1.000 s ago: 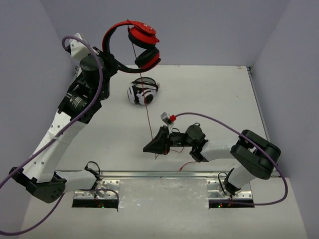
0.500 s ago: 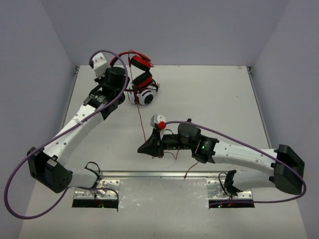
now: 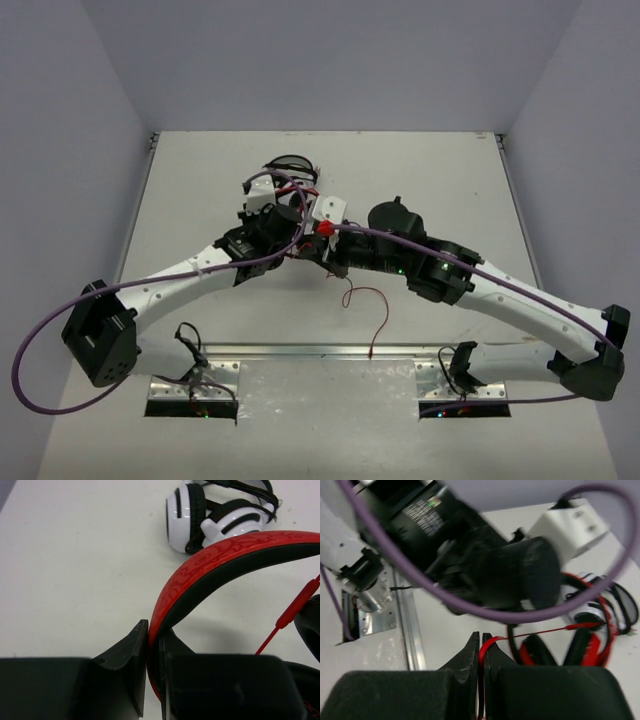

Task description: Wrap the headphones

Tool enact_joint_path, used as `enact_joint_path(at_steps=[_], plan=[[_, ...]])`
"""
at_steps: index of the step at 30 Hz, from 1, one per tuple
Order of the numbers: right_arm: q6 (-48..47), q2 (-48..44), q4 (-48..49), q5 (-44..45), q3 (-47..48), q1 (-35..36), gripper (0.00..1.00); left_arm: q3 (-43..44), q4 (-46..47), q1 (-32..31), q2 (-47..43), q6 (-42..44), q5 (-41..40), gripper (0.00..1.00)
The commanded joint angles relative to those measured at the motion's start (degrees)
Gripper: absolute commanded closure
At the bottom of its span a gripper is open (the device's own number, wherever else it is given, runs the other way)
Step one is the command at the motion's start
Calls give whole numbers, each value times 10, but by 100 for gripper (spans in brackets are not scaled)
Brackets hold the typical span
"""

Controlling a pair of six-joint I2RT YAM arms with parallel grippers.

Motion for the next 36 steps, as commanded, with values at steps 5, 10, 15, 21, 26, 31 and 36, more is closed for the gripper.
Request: enact_joint_path(at_steps=[5,10,15,21,26,31,36], plan=[[-102,-3,-112,38,133,-64,99,-125,166,-40,-82,48,84,100],[-164,-1,-117,106,141,-76,99,-176,255,-83,-152,112,147,100],[-220,21,-131,140,152,-127,99,-195,298,-127,-188,165,177,100],[-220,28,-115,123,120,-223,99,-181,267,-141,-221,162,180,100],[-229,40,-104,134,115,-252,99,-132,202,-156,-225,162,208,100],[-188,21,-76,90,88,-293,99,-77,118,-157,-254,149,177,99],[-145,20,-60,62,61,-308,99,-29,75,-157,-292,139,185,99]])
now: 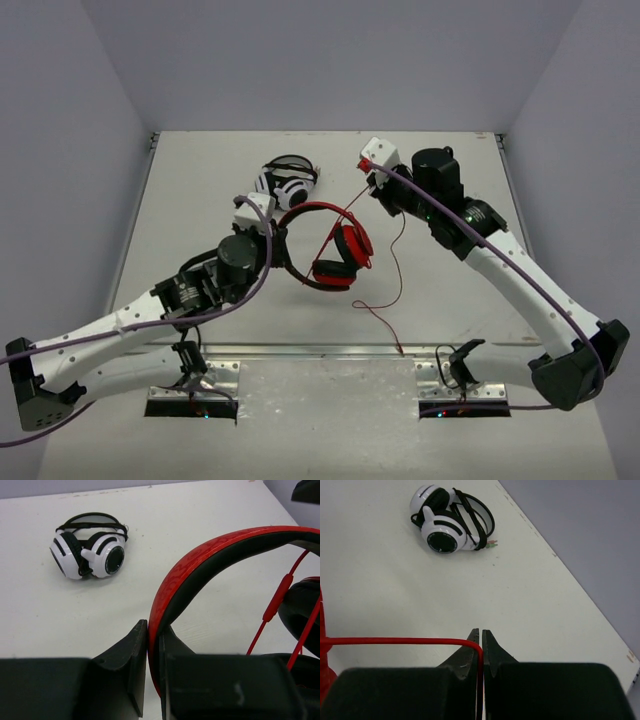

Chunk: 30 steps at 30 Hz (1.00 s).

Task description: Wrap the headphones

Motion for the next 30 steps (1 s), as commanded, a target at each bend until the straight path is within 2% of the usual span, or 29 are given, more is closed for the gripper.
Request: enact_joint_path(at_steps=[1,5,8,14,20,27,30], plan=[[47,-20,78,-7,-23,-15,99,65,-44,-6,-38,-25,-1,100],[119,-29,137,-63,-69,-16,99,165,-87,-6,-53,-42,1,100],[183,-35,190,-161,-97,-16,98,214,-97,-6,-49,-47,8,100],[327,-59,381,-270,-173,-15,88,297,-64,-6,-31,-65,63,100],[476,-23,582,-359,-196,-14,89,372,-54,-5,-7,-88,87,100],[525,47,688,-341,-236,20,93,435,-43,-6,42,-98,-12,100],[500,54,686,-317,-264,51,96,499,-60,-5,96,-86,-112,100]])
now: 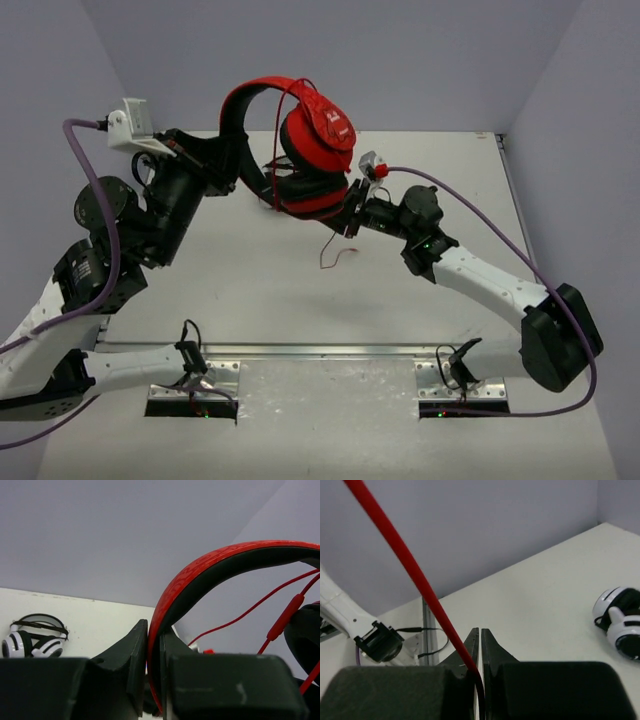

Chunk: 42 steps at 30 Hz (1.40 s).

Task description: Wrap the headphones

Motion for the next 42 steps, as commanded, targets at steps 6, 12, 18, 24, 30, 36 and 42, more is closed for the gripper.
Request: enact_joint_path(at_steps=[6,12,18,24,30,36,42], plan=[[-20,11,64,38,-58,86,99,195,29,-3,150,-4,-157,100],[-38,-4,77,41,-89,133,99,274,-10,44,226,-22,-160,100],[-140,-57,-75,135,-77,214,99,279,-64,148,271,-66,-136,100],[-207,-61,-252,196,1,273,99,104,-61,286,262,-188,7,100],[-256,-23,-425,233,100,319,99,20,-44,363,274,-249,54,100],[-289,0,-477,270,128,327,99,-53,-7,421,258,-288,151,100],[-296,8,-477,278,99,327,99,-61,-2,492,247,-312,217,100]])
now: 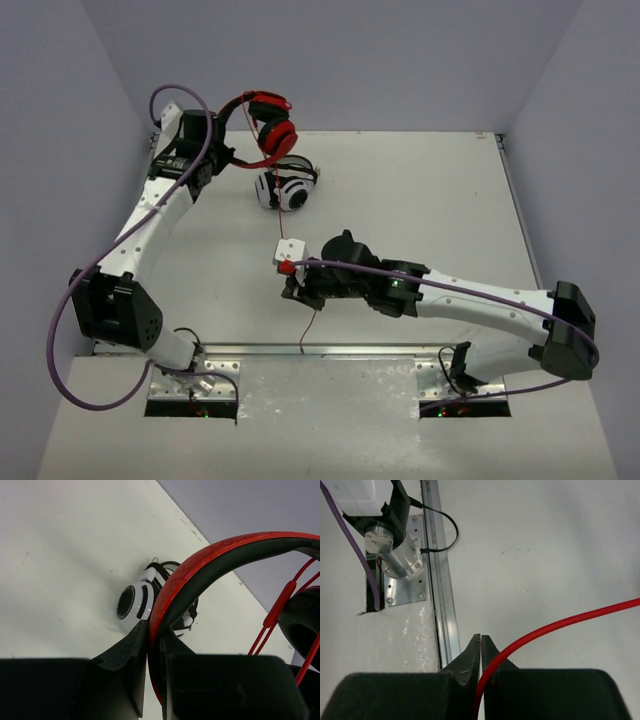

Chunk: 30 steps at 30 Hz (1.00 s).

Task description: Wrap the headphones

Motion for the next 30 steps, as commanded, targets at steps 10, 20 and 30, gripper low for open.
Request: enact_joint_path(at_steps=[10,20,30], plan=[[8,74,28,18,-30,27,99,-10,90,136,-55,-80,166,100],[-16,98,-31,57,63,88,99,-54,108,157,-68,-72,152,100],[-89,128,-170,50,250,94,99,-159,115,68,-117,14,-57,100]])
